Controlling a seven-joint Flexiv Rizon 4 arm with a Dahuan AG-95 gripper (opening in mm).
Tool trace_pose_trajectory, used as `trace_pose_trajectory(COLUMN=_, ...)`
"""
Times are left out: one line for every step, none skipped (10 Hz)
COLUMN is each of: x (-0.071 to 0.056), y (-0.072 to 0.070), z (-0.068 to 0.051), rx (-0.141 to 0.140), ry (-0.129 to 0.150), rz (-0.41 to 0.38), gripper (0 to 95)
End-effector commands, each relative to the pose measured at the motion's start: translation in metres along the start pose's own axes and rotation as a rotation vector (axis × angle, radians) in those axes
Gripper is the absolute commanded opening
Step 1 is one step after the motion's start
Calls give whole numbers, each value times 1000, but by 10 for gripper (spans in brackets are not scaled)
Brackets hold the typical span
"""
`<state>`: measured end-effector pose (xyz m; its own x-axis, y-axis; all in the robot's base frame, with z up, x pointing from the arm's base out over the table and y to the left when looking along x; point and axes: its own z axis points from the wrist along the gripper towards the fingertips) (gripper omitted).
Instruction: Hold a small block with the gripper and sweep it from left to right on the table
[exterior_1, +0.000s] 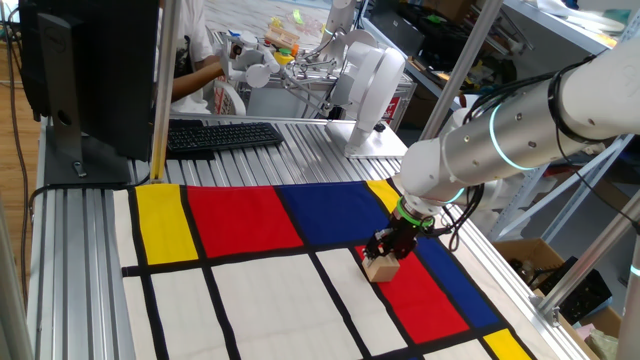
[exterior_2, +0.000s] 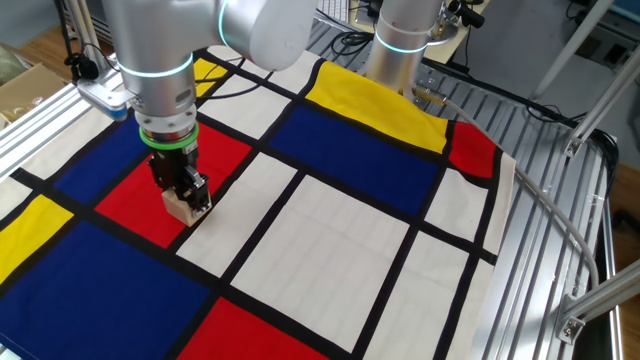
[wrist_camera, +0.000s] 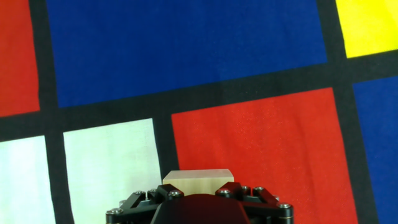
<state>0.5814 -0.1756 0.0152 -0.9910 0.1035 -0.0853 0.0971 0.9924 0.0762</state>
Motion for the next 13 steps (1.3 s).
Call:
trace_pose_trajectory(x=0, y=0, z=-1, rx=7, ry=3, rz=-2, gripper=0)
trace_pose_trajectory(x=1, y=0, z=0, rx=5, ry=4, rz=-2, gripper=0)
trace_pose_trajectory(x=1, y=0, z=0, rx=-2, ry=4, rz=-3, gripper=0)
trace_pose_trajectory(x=1, y=0, z=-1, rx=2, ry=-1, rz=-5, gripper=0)
trace_pose_trajectory(x=1, y=0, z=-2, rx=8, ry=6, rz=-3, gripper=0)
trace_pose_trajectory(x=2, y=0, z=-2, rx=6, ry=6, rz=-1, gripper=0)
trace_pose_trajectory(x=2, y=-1, z=-1, rx=-3, ry=4, rz=2, gripper=0)
trace_pose_trajectory(x=2, y=-1, z=-1, rx=1, ry=2, rz=1, gripper=0)
trace_pose_trajectory(x=2, y=-1, z=-1, rx=7, ry=-1, rz=0, gripper=0)
trace_pose_trajectory(x=2, y=-1, z=-1, rx=10, ry=1, rz=-1, gripper=0)
trace_pose_trajectory(x=2, y=-1, z=-1, rx=9, ry=0, rz=-2, gripper=0)
trace_pose_trajectory(x=2, y=-1, z=-1, rx=9, ry=1, rz=-3, gripper=0)
trace_pose_trajectory(x=2, y=-1, z=-1, rx=18, ry=1, rz=-7, gripper=0)
